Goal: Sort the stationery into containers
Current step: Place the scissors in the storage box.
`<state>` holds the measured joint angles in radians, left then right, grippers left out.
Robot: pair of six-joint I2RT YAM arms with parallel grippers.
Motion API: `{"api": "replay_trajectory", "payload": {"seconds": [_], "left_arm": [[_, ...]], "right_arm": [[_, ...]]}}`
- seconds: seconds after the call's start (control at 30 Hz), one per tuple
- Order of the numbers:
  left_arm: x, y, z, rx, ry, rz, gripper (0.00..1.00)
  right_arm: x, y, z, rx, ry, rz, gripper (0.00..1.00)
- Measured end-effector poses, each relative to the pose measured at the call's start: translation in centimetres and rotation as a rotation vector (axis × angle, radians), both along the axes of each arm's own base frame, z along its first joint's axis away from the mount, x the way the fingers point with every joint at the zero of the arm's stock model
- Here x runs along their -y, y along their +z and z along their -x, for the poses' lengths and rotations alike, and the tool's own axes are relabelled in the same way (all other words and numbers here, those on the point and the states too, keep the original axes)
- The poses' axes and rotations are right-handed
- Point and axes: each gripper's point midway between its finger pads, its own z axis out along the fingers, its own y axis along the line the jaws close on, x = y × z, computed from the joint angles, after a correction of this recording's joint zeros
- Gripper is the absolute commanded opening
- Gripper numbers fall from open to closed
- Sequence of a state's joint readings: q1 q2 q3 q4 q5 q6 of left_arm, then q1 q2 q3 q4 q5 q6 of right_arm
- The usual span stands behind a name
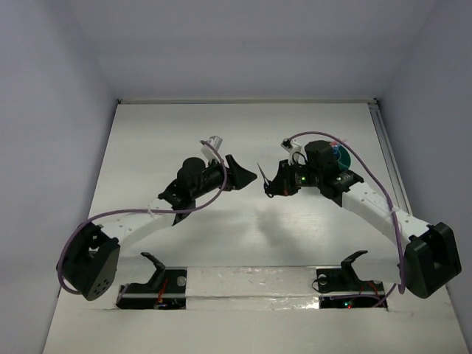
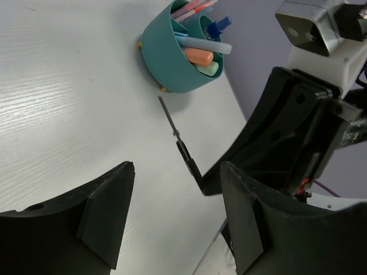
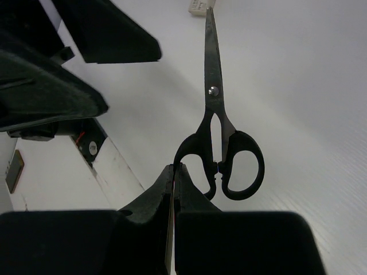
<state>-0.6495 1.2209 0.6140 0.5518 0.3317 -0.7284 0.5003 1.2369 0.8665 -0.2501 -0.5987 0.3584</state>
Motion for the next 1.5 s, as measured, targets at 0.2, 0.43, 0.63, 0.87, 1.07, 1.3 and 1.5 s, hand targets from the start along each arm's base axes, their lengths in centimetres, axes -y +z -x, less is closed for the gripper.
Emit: {"api": "replay_trajectory", "payload": {"seconds": [0.2, 0.43, 0.63, 0.87, 1.07, 1.3, 1.5], "left_arm": [[1.5, -1.4, -1.4, -0.026, 0.003, -0.007, 0.57], [2.2, -2.1, -2.2, -0.04, 0.01, -0.008, 0.43], [2.7, -2.7, -2.4, -0.057, 0.006, -0.004, 0.26], [2.7, -3.0, -2.5, -0.067, 0.016, -0.011, 0.0], [2.8, -2.6, -2.6, -0.063, 0.02, 0.003, 0.0], [2.2, -0.5, -2.9, -0.008, 0.056, 0.03, 0.0], [0.7, 3.9, -3.2, 0.092, 0.131, 0.089, 0.0]], "right_arm": [[-0.8, 0.2, 0.6, 0.003, 0.039, -0.015, 0.0], [-1.6, -0.3, 1.2, -0.002, 0.072, -0.018, 0.0], [-2.1, -1.5, 1.6, -0.026, 0.086, 0.003, 0.0], [-2.3, -2.0, 1.5, -0.022, 0.085, 0.021, 0.0], [-2.3, -2.1, 1.2, -0.003, 0.072, 0.036, 0.0], [-1.8, -1.4, 0.7, 0.039, 0.022, 0.033, 0.47], [-1.2, 0.8, 0.2, 0.108, -0.051, -0.013, 0.65]]}}
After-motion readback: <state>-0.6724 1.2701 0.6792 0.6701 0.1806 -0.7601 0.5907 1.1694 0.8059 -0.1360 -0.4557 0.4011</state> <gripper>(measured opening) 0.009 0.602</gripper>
